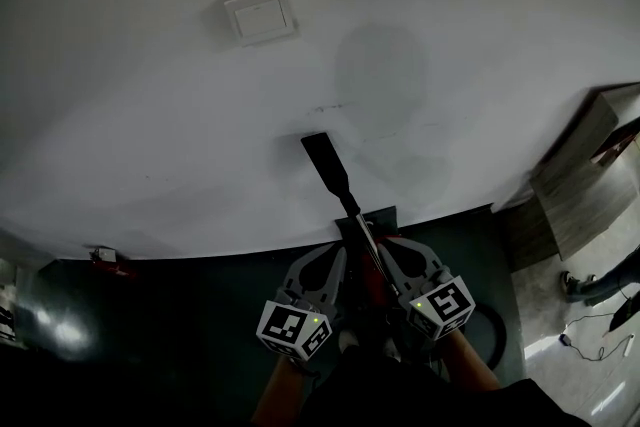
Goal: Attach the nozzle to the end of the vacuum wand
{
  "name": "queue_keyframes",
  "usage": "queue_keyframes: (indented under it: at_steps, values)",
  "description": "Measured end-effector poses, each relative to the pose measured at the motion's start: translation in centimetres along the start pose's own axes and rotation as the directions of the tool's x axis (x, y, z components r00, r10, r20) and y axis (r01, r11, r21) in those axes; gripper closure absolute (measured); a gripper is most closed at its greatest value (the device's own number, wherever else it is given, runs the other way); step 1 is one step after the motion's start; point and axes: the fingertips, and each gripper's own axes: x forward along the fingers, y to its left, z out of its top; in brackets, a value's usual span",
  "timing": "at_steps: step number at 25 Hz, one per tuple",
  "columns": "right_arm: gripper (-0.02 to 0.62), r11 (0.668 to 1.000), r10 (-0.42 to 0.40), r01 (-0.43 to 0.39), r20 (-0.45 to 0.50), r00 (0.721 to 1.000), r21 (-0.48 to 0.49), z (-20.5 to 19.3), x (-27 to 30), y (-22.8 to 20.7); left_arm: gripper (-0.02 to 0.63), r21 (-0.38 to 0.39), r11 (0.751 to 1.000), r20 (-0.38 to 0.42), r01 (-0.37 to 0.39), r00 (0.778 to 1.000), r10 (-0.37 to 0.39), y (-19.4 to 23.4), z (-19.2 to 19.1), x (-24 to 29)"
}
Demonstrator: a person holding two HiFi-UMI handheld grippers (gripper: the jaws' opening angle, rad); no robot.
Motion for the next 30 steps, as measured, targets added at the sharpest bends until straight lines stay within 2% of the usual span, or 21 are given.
queue_keyframes:
  at_steps: [14, 22, 30]
  values:
    - [0.578, 0.999, 0.035, -0.036, 0.086, 0.996, 0.013, 3.7, -1.0, 2.0, 0.601, 0.013, 1.0, 0.059, -0.028, 0.998, 0.027, -2.0, 1.6, -0.8]
    - [0.578, 0.999, 0.04, -0.041, 0.084, 0.996, 0.014, 3.4, -1.3, 1.9, 0.601, 0.01, 0.999, 0.062, -0.033, 0.998, 0.033, -2.2, 1.6, -0.8]
    - [0.578, 0.989, 0.022, -0.035, 0.095, 0.995, 0.142, 3.2, -1.4, 1.0, 0.601, -0.005, 0.999, 0.063, -0.046, 0.997, 0.046, -1.8, 1.3, -0.9]
